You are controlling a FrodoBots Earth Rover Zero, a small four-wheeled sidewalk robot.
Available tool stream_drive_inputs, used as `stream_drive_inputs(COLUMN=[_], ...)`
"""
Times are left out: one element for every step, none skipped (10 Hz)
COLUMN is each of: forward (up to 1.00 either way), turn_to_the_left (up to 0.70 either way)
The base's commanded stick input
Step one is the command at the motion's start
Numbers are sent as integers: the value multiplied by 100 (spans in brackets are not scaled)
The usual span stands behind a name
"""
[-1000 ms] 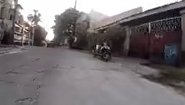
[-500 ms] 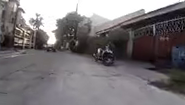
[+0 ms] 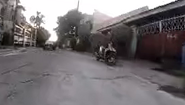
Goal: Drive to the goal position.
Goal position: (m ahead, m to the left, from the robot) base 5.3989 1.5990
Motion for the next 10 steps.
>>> stream_drive_inputs(forward=[0,0,0,0,0,0,0,0,18,43], turn_to_the_left=[0,0,0,0,0,0,0,0,0,0])
